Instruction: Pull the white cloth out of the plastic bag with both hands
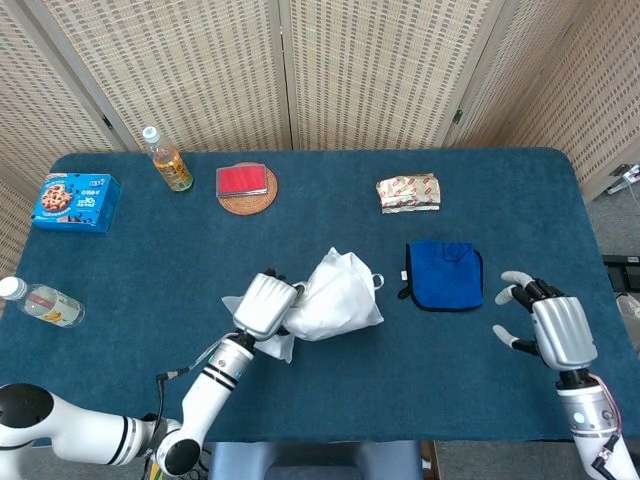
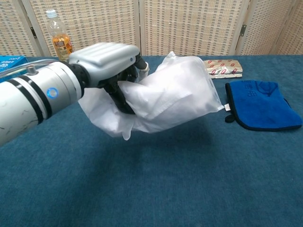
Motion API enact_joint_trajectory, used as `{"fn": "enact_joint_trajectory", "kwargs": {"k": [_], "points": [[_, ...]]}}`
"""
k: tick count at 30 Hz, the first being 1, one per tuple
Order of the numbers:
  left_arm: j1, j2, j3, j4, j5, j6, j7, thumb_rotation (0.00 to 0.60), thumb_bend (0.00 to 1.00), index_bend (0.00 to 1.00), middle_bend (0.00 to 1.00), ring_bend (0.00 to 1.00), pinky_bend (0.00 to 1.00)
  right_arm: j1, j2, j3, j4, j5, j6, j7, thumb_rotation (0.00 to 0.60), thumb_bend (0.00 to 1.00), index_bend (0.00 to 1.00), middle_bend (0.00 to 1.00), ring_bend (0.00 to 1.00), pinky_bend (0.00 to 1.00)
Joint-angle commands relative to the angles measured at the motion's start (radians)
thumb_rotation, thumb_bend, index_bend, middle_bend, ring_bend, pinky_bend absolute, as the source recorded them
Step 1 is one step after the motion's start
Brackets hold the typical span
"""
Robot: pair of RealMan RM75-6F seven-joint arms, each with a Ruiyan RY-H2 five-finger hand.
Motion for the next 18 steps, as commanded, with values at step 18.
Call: {"fn": "enact_joint_trajectory", "kwargs": {"k": [18], "points": [[0.054,0.074,-0.02,-0.169,0.143,0.003,0.087,0.6,0.0,0.6,0.74,0.57,0.44,0.183,-0.11,0.085,-0.076,0.057,-0.163,-0.046,0.6,0.0,0.37,0.08,0.04,0.22]]}}
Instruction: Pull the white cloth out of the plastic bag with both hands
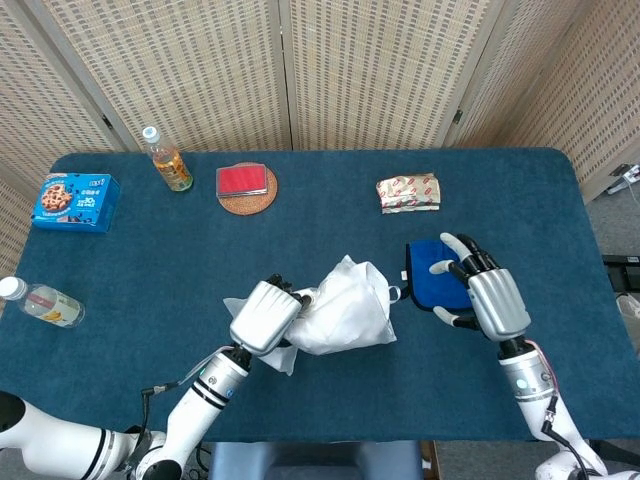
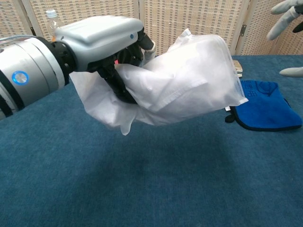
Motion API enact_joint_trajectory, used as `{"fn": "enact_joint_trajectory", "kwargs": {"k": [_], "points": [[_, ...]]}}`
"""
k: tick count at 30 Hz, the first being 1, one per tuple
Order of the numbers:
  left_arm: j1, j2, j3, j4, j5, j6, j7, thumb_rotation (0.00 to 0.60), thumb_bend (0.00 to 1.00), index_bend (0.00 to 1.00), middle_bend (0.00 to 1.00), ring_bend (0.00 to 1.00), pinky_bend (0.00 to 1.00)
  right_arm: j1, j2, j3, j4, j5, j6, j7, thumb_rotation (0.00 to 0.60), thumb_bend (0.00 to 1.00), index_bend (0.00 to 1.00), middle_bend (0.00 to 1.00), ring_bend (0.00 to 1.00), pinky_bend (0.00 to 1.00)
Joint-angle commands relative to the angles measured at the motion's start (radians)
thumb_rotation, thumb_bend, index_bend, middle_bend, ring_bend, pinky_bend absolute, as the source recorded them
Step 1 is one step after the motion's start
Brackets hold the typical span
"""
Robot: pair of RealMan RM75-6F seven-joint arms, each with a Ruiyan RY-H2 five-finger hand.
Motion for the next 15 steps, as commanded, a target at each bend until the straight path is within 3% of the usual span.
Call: {"fn": "enact_joint_trajectory", "kwargs": {"k": [1,15], "points": [[0.001,-0.001,-0.008,-0.005,0.0,-0.007,0.009,0.6,0.0,0.6,0.74,0.57,0.44,0.022,-0.019,0.006,-0.005,0.008,-0.02,-0.007,0.6,0.0,0.37,0.08,0.04,0.22],[0.003,-0.016,-0.041,-0.015,-0.011,-0.039,0.046,0.6,0.0,0.6,0.74,0.57,0.44,0.1,-0.069,0.017,-0.037,0.02,-0.073,-0.01,0.6,0.0,0.33,0.07,0.03,0.22]]}}
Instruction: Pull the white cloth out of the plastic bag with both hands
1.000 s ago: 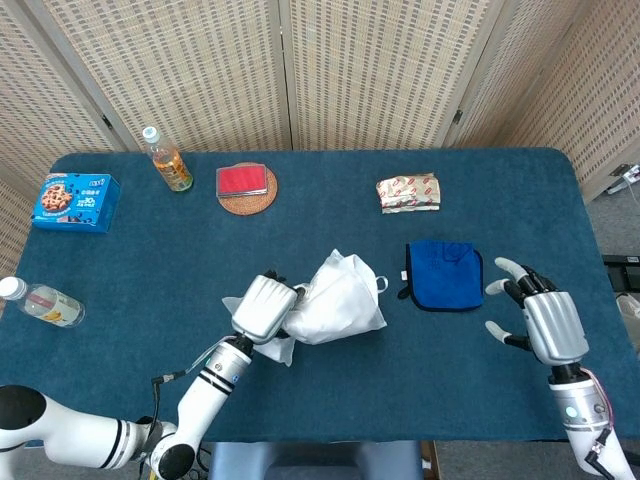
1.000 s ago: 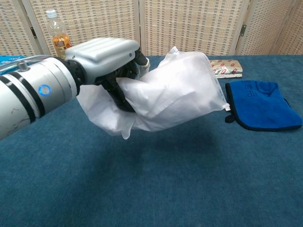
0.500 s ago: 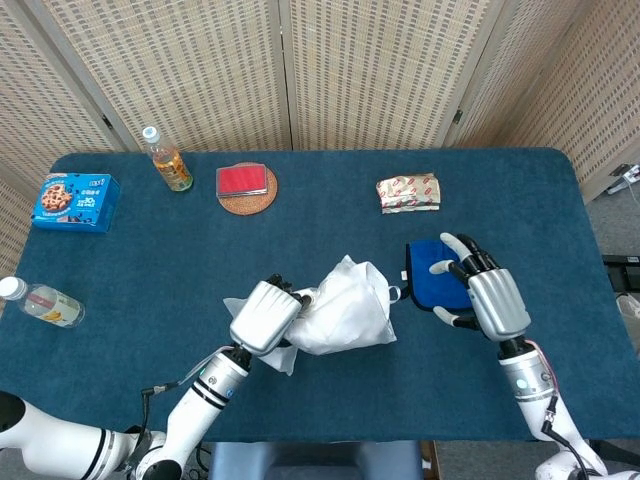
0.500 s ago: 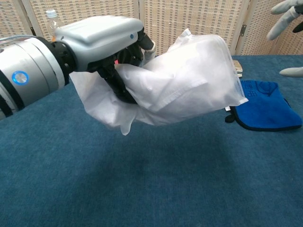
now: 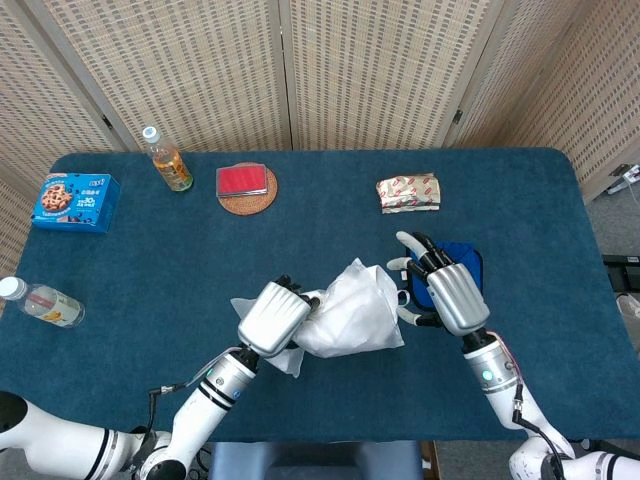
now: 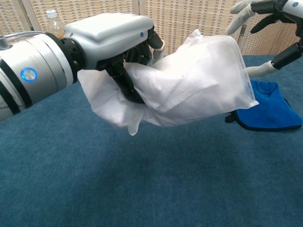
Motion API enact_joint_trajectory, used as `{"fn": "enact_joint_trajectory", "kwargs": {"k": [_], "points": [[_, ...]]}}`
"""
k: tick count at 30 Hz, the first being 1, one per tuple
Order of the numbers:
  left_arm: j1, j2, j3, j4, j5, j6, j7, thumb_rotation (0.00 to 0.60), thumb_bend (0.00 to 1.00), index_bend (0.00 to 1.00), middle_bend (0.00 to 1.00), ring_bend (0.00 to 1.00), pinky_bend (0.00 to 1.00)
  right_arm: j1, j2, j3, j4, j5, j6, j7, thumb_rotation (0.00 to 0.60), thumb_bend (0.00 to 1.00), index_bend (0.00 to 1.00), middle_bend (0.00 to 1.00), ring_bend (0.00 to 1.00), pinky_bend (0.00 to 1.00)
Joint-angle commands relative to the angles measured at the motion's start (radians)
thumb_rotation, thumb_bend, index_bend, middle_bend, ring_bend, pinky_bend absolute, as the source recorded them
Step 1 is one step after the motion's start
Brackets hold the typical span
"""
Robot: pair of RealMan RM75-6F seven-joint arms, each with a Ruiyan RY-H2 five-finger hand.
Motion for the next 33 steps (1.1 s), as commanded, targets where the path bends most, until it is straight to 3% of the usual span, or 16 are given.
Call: {"fn": "enact_joint_trajectory", "kwargs": {"k": [1,18,33], "points": [[0.002,-0.001,-0.003,-0.001,0.0,-0.002,0.0,0.6,0.0,0.6,0.74,0.57,0.44,0.01,-0.009,0.0,-0.003,0.005,-0.007,0.0,0.6,0.0,0.33,0.07,0.03,0.22],[0.025,-0.001,-0.023,-0.019,-0.006,-0.009,-0.016,0.6,0.0,0.6,0.74,0.57,0.44,0.049,-0.06,-0.014,0.006,0.022,-0.022,0.01,0.6,0.0,0.33,0.07,0.03,0.21],[0.042,-0.007,-0.047,0.001,-0.069,-0.023,-0.057,0.6,0.0,0.6,0.74,0.57,0.44,0.026,-0.044,-0.058,-0.011,0.0,0.005,0.018,0.6,0.0,0.33,0.07,0.03,0.21]]}}
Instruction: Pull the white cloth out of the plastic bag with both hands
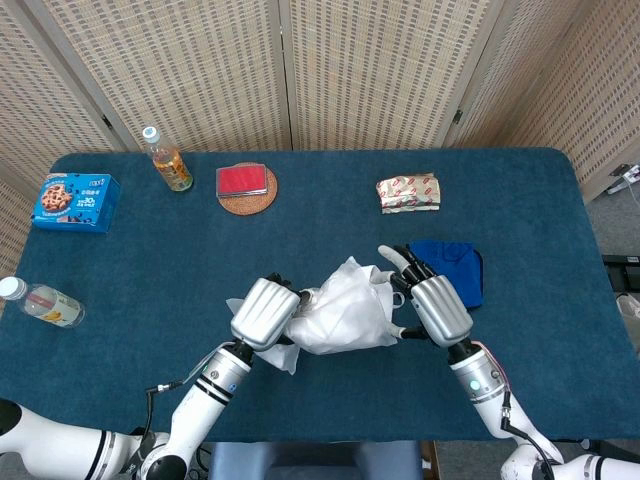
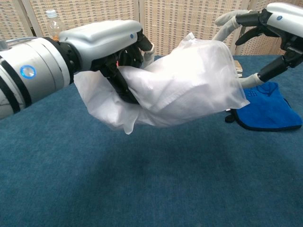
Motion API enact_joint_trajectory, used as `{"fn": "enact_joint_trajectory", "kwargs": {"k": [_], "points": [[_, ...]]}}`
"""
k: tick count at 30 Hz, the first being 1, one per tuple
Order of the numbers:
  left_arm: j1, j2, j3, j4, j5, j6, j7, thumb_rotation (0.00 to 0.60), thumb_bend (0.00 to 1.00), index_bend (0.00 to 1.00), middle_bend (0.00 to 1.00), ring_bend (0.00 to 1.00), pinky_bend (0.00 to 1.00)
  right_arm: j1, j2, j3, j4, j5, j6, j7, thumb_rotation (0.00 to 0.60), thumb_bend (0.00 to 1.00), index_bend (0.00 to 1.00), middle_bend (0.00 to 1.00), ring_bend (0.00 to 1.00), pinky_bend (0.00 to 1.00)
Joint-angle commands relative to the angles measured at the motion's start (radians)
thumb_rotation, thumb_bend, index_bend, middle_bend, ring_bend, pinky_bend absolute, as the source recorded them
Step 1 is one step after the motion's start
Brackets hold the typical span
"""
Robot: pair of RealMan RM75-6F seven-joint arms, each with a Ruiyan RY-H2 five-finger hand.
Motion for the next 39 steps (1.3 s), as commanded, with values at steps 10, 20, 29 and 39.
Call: {"fn": "enact_joint_trajectory", "kwargs": {"k": [10,20,29,39], "points": [[0.01,0.003,-0.004,-0.018,0.02,0.011,-0.018,0.6,0.0,0.6,0.74,0.57,0.44,0.022,-0.036,0.009,0.035,0.035,-0.027,0.007,0.6,0.0,0.33,0.07,0.03,0.21],[0.018,-0.002,-0.006,-0.017,0.048,0.015,-0.04,0.6,0.0,0.6,0.74,0.57,0.44,0.027,-0.044,0.01,0.048,0.044,-0.033,0.037,0.6,0.0,0.33,0.07,0.03,0.21],[0.016,-0.002,-0.019,-0.03,0.067,0.014,-0.044,0.6,0.0,0.6,0.74,0.57,0.44,0.046,-0.06,0.012,0.056,0.036,-0.054,0.121,0.6,0.02,0.39,0.07,0.03,0.21],[0.023,-0.002,-0.014,-0.027,0.058,0.01,-0.043,0.6,0.0,0.6,0.74,0.57,0.44,0.048,-0.075,0.017,0.063,0.034,-0.038,0.135,0.6,0.3,0.64,0.13,0.03,0.21]]}}
